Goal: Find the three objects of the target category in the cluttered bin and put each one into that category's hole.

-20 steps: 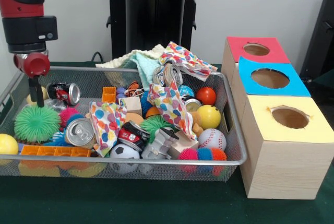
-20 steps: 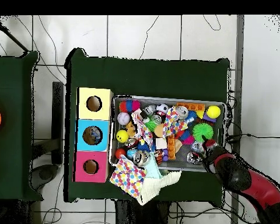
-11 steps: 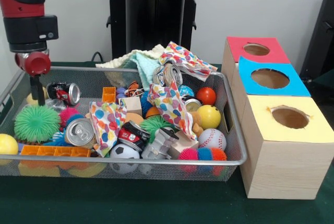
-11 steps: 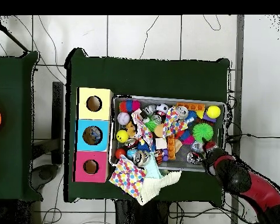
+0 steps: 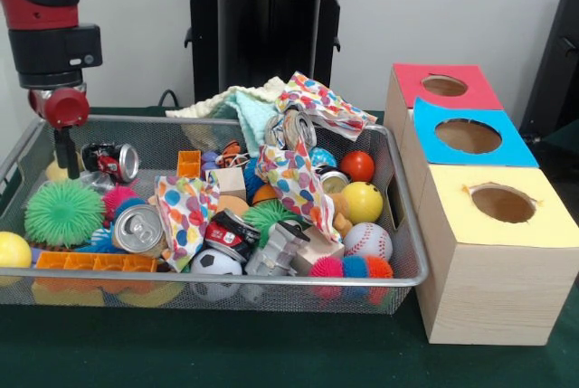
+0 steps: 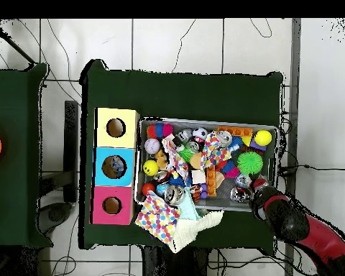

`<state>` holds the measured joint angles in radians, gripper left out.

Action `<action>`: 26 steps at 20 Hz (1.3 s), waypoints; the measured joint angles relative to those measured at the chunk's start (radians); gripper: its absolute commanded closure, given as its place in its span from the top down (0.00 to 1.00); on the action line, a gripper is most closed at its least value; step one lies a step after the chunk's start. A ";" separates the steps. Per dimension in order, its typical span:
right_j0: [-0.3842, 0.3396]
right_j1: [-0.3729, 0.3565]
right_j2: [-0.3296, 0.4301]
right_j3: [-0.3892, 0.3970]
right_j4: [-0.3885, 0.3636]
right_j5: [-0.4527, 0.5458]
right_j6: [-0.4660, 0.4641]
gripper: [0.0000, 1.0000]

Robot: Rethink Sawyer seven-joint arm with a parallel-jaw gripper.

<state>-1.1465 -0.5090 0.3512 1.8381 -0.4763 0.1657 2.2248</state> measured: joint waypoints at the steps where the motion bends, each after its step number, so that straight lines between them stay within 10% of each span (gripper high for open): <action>1: 0.000 0.000 0.000 0.000 0.000 0.000 0.000 1.00; 26: -0.032 0.003 0.042 0.061 0.000 -0.009 0.000 1.00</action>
<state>-1.1781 -0.5055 0.3933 1.8992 -0.4761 0.1567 2.2248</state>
